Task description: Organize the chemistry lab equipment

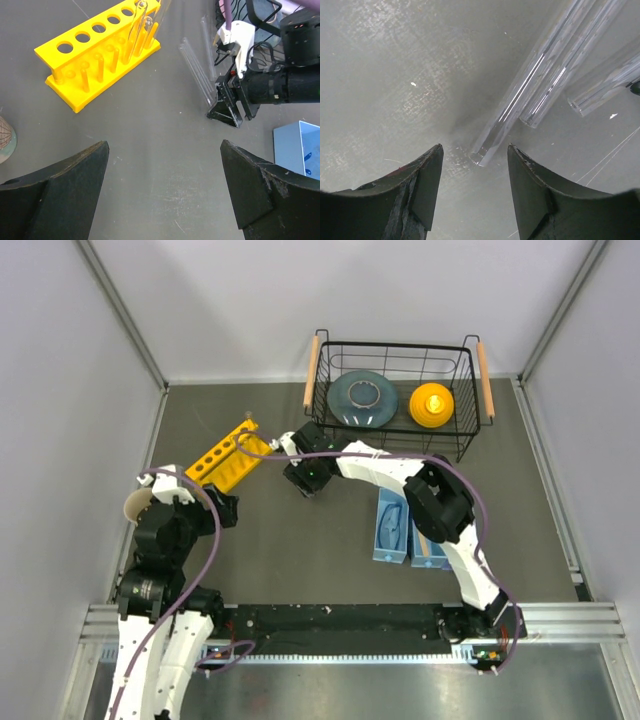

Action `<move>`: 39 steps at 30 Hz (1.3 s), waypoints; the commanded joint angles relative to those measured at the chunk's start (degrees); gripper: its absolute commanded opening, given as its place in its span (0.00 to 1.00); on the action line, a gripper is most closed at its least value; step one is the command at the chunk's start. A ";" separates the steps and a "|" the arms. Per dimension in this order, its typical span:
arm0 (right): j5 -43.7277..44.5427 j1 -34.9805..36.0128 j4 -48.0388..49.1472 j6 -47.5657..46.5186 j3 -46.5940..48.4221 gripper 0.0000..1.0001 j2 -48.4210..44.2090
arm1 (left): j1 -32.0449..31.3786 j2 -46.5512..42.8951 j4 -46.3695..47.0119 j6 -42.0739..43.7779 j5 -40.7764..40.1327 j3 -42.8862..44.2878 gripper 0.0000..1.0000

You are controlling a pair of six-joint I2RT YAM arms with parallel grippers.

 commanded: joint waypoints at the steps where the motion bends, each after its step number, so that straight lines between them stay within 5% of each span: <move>1: 1.90 0.75 1.24 2.39 2.70 0.51 1.45 | 0.24 -1.82 2.93 0.58 -0.77 -0.52 0.99; 22: 2.08 0.66 3.35 5.38 -2.65 0.24 1.10 | 0.24 -4.46 3.99 0.93 1.25 -0.96 0.99; 33: -1.96 0.66 2.91 3.10 -10.56 0.22 -4.34 | 0.24 -4.38 4.17 0.23 1.42 -1.05 0.99; 36: -3.63 0.66 2.74 0.65 -14.60 0.22 -8.56 | 0.24 -4.02 2.76 -5.72 2.65 -1.74 0.99; 39: -6.18 0.66 2.74 -1.99 -18.91 0.21 -13.29 | 0.24 -4.98 5.04 -17.65 13.44 -7.08 0.99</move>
